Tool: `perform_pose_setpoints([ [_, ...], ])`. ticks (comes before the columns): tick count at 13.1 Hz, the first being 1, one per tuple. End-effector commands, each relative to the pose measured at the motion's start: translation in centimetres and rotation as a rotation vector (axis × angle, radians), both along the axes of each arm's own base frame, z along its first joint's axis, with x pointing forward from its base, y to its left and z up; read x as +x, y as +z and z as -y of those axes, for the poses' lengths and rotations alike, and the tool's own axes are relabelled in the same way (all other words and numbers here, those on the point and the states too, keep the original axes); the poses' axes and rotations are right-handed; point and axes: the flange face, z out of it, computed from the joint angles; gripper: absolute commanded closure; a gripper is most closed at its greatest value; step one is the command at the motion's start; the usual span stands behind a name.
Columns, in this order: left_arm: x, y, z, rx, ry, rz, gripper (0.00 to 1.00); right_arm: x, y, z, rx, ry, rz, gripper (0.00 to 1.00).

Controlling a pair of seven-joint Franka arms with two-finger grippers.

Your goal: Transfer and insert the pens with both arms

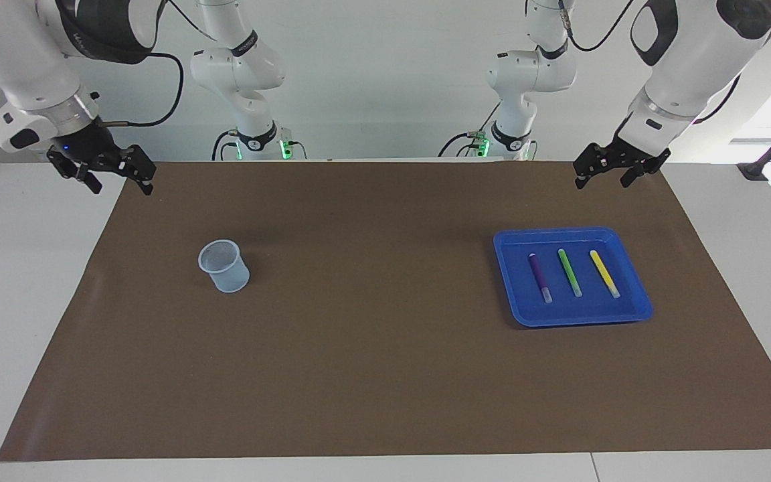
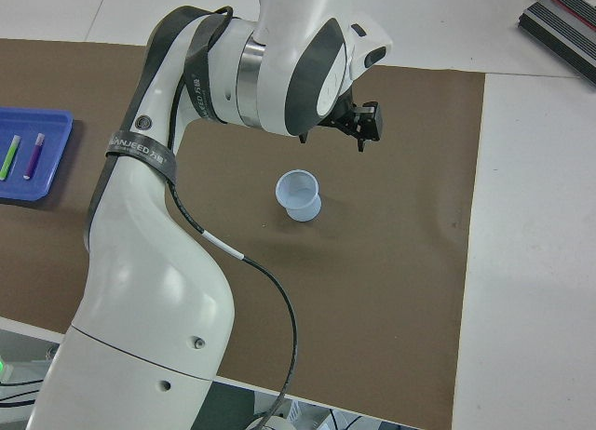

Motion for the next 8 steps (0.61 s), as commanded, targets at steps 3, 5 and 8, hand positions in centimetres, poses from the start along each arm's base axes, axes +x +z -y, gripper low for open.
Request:
perform_pose_setpoints([
  [3,0.9,-10.2,-6.0,-0.014,-0.032,0.015,0.00,-0.6,0.3,0.0,0.020,0.007,0.006,0.00],
  [5,2.0,-15.1,-9.1,-0.015,-0.049,0.029,0.00,-0.6,0.3,0.0,0.020,0.007,0.006,0.00],
  [8,3.0,-19.9,-9.5,-0.010,-0.039,0.036,0.00,-0.6,0.3,0.0,0.020,0.007,0.006,0.00],
])
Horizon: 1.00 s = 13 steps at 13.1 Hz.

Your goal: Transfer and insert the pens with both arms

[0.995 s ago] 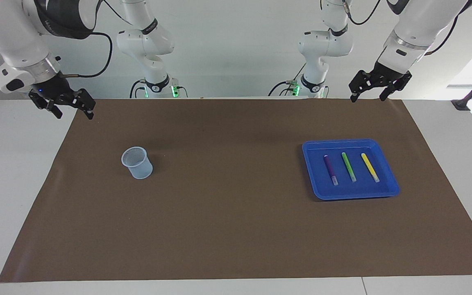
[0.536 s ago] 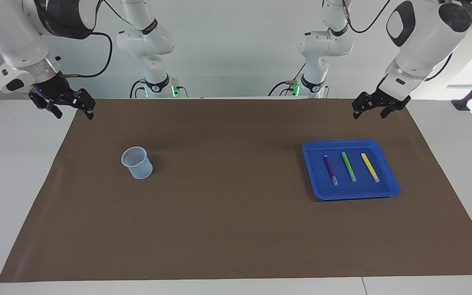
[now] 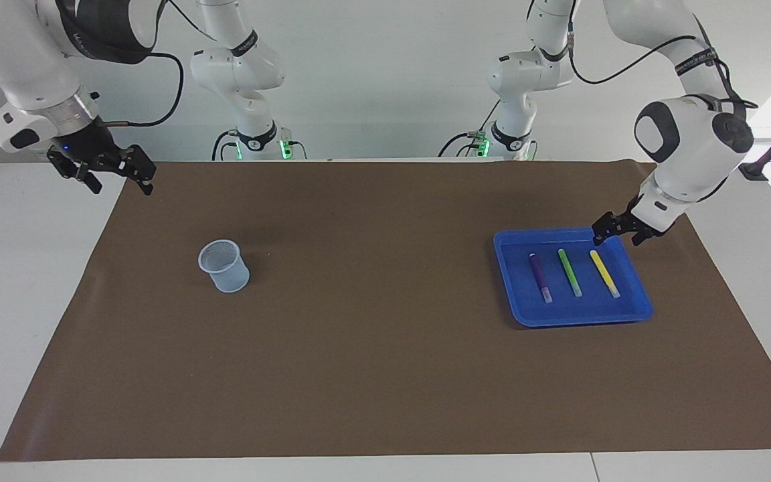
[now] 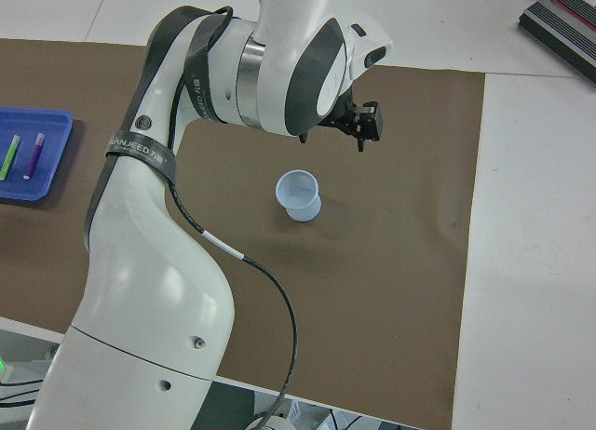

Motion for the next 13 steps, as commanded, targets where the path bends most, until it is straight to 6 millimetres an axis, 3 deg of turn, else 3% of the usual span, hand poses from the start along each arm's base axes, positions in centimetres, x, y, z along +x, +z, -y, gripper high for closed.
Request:
perform_pose_setpoints([
  [1,0.6,-2.9,0.2,0.000,-0.010,0.022,0.00,-0.6,0.3,0.0,0.020,0.007,0.006,0.00],
  [4,1.6,-5.5,0.1,0.005,-0.011,0.048,0.06,-0.6,0.3,0.0,0.020,0.007,0.006,0.00],
  [13,1.8,-7.8,-1.5,0.007,0.018,0.040,0.19,-0.6,0.3,0.0,0.020,0.007,0.006,0.00],
])
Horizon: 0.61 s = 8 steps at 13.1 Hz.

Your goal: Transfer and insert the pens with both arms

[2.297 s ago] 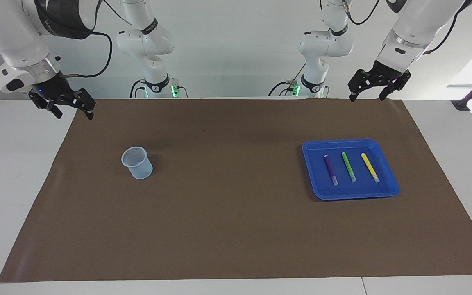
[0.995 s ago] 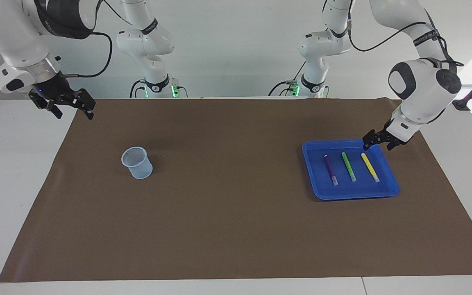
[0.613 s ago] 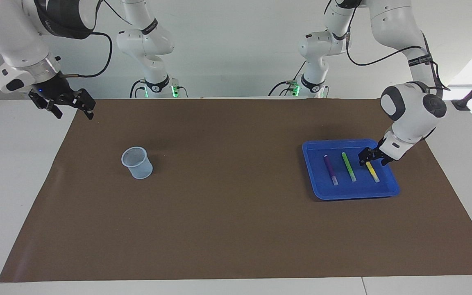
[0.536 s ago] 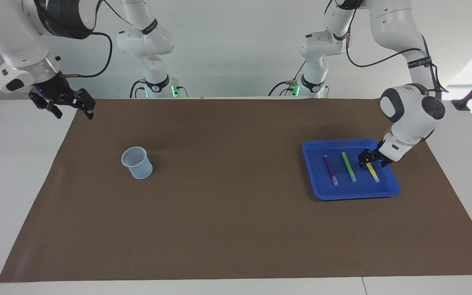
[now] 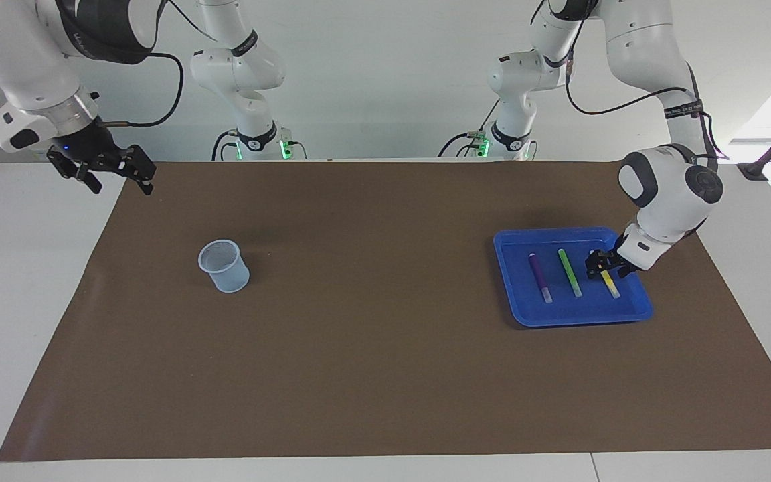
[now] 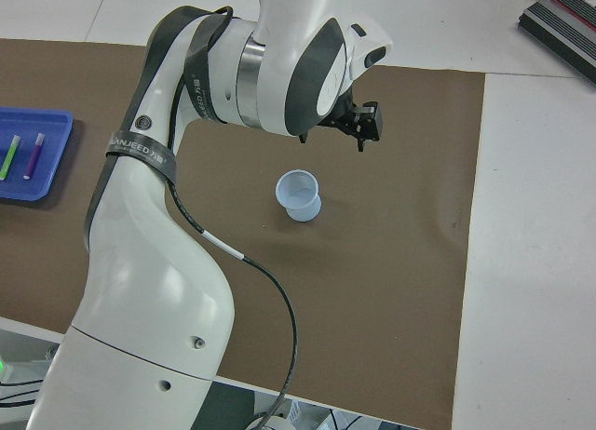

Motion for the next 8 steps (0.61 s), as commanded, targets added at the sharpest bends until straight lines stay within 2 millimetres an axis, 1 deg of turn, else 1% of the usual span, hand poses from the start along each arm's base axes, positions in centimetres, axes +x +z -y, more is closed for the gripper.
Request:
perform_pose_setpoints([
  [1,-0.12,-0.76,-0.60,-0.002,0.003,0.013,0.19,-0.56,0.26,0.01,0.020,0.007,0.006,0.00],
  [4,-0.39,-1.20,-0.57,-0.002,0.006,0.010,0.20,-0.56,0.26,0.01,0.020,0.007,0.006,0.00],
  [6,-0.46,-1.45,-0.66,-0.001,0.006,0.014,0.23,-0.56,0.26,0.01,0.020,0.007,0.006,0.00],
  [7,-0.42,-1.50,-0.67,0.000,0.007,0.017,0.26,-0.56,0.26,0.01,0.020,0.007,0.006,0.00],
  [8,-0.42,-1.59,-0.67,0.000,0.008,0.016,0.32,-0.56,0.26,0.01,0.020,0.007,0.006,0.00],
])
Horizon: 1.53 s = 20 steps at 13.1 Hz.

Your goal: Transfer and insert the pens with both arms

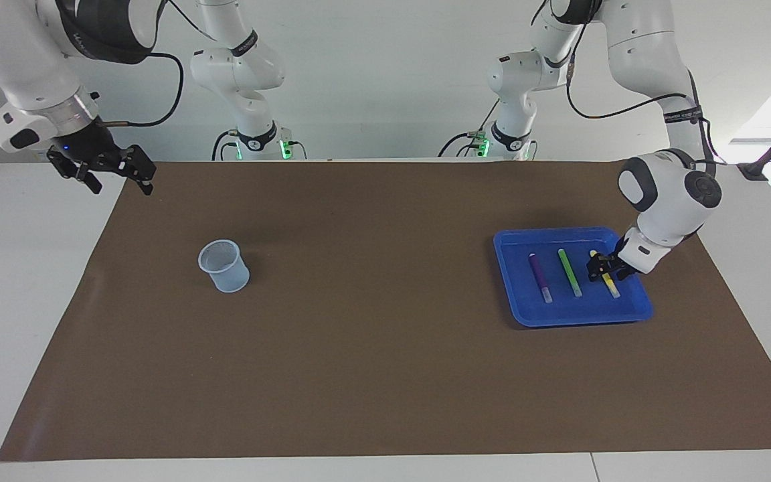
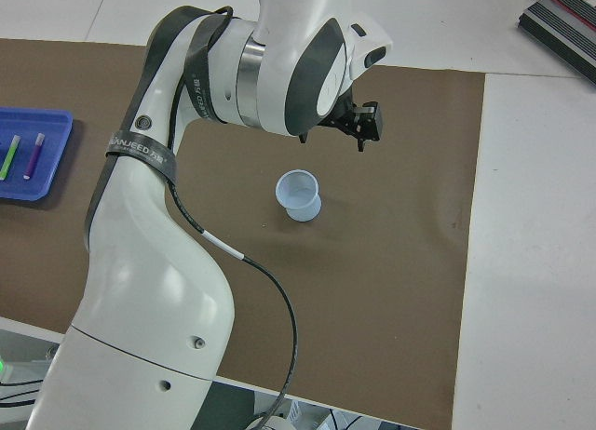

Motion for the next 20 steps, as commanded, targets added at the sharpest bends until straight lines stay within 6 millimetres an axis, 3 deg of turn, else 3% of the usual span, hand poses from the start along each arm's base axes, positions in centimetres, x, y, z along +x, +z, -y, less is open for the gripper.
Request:
perform_pose_setpoints([
  [1,-0.3,-0.9,-0.3,-0.002,0.001,0.010,0.40,-0.6,0.3,0.0,0.020,0.007,0.006,0.00],
  [3,-0.3,-0.8,-0.4,-0.002,0.001,0.011,0.52,-0.6,0.3,0.0,0.020,0.007,0.006,0.00],
  [6,-0.2,-1.0,-0.7,0.003,0.002,0.025,0.58,-0.6,0.3,0.0,0.020,0.007,0.006,0.00],
  [8,-0.3,-1.1,-0.8,0.003,0.004,0.022,0.69,-0.6,0.3,0.0,0.020,0.007,0.006,0.00],
  [10,-0.2,-1.0,-0.8,0.003,0.005,0.025,0.93,-0.6,0.3,0.0,0.020,0.007,0.006,0.00],
  [11,-0.1,-0.9,-0.9,0.003,0.007,0.025,1.00,-0.6,0.3,0.0,0.020,0.007,0.006,0.00],
  [16,0.4,-0.1,-0.8,0.001,0.013,0.017,1.00,-0.6,0.3,0.0,0.020,0.007,0.006,0.00],
  [18,1.3,1.9,-0.5,-0.004,0.043,-0.011,1.00,-0.6,0.3,0.0,0.020,0.007,0.006,0.00],
  [20,2.3,4.8,1.0,-0.010,0.078,-0.051,1.00,-0.6,0.3,0.0,0.020,0.007,0.006,0.00],
])
